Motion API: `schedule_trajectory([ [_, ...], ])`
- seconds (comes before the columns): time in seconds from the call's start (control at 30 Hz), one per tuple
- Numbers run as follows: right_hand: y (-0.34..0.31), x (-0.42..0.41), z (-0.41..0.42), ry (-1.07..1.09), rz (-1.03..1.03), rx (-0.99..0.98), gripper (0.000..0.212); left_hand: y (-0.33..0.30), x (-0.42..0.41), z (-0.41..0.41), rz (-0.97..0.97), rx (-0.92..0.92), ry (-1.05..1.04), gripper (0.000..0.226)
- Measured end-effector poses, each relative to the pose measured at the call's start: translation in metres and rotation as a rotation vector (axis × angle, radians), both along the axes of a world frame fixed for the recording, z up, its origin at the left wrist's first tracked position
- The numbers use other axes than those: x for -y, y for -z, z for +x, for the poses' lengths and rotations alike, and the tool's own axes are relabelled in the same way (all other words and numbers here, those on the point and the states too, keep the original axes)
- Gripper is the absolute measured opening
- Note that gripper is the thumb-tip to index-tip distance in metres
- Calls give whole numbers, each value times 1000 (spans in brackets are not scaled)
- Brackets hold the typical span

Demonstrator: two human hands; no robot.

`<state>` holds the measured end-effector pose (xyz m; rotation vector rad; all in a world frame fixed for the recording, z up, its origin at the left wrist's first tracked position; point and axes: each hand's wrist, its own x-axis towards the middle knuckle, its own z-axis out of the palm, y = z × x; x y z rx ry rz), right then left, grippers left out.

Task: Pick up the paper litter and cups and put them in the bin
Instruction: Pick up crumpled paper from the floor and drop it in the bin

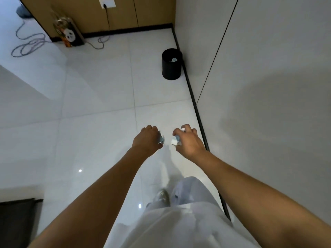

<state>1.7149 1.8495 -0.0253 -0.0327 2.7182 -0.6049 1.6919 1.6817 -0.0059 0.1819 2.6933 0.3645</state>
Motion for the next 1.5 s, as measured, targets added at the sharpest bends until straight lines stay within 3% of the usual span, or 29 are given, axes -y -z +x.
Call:
schedule_trajectory([
  [0.17, 6, -29, -112, 17, 21, -10, 39, 7, -30, -123, -17, 3, 53, 48],
  [0.5, 3, -96, -360, -19, 36, -26, 40, 7, -96, -356, 46, 17, -64, 51],
  [0.73, 12, -95, -499, -68, 10, -37, 39, 17, -97, -489, 39, 51, -108, 52],
  [1.07, 30, -78, -708, 13, -23, -12, 43, 31, -85, -716, -11, 66, -18, 54],
  [1.5, 73, -111, -900, -24, 15, 122, 45, 74, -112, -901, 25, 198, -101, 52],
])
